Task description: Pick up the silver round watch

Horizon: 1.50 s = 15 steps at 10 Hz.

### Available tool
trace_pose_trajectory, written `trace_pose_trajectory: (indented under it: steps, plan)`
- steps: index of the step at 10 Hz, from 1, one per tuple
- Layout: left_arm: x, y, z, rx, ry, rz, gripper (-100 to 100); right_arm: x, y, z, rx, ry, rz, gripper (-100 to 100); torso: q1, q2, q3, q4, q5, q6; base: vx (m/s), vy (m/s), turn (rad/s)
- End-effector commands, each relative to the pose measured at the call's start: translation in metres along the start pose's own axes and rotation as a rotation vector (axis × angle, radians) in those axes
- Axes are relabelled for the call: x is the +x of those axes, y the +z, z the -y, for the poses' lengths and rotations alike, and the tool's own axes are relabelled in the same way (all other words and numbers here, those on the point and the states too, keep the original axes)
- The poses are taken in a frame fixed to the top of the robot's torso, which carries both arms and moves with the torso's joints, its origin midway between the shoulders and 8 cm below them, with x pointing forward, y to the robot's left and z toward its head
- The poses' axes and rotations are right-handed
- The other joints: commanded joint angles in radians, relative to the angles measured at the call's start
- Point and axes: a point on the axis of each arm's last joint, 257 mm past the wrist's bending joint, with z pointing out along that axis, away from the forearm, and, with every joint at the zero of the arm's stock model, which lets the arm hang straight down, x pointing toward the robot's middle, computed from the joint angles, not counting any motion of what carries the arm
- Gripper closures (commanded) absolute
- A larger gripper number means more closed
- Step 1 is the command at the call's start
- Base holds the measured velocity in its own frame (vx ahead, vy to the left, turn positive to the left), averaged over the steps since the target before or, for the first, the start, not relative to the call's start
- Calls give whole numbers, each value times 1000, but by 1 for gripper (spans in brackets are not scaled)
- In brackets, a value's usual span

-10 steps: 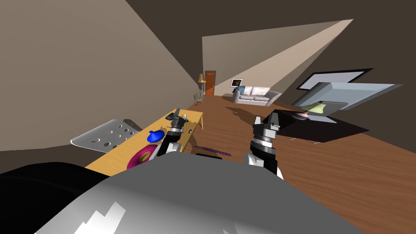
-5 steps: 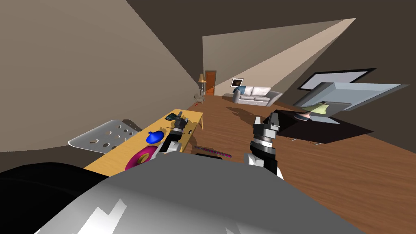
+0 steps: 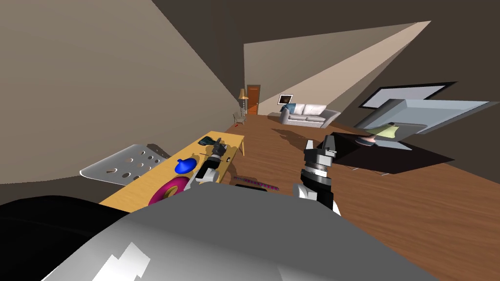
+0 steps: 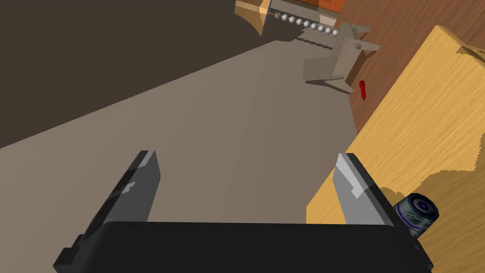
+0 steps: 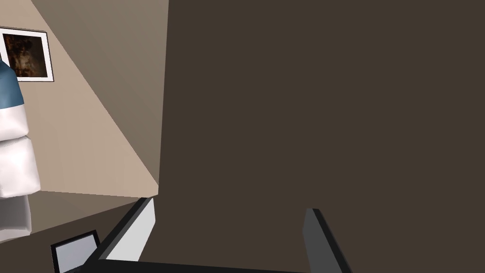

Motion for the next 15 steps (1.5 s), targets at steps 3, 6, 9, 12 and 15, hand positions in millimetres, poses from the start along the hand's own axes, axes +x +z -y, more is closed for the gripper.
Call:
trace_pose_trajectory:
  steps: [3, 6, 9, 12, 15]
  plan:
    - [-17, 4, -44, -122, -85, 47, -100, 0, 0, 0, 0, 0, 0, 0, 0, 0, 0, 0, 0, 0, 37, 5, 7]
    - [-29, 4, -78, -217, -151, 86, -100, 0, 0, 0, 0, 0, 0, 0, 0, 1, 0, 0, 0, 0, 32, 5, 8]
    - [-40, 1, -114, -314, -215, 127, -100, 0, 0, 0, 0, 0, 0, 0, 0, 0, 0, 0, 0, 0, 36, 5, 7]
    - [-52, -6, -149, -414, -278, 171, -100, 0, 0, 0, 0, 0, 0, 0, 0, 0, 0, 0, 0, 0, 35, 7, 8]
    - [-63, -15, -184, -515, -339, 219, -100, 0, 0, 0, 0, 0, 0, 0, 0, 0, 0, 0, 0, 0, 35, 5, 9]
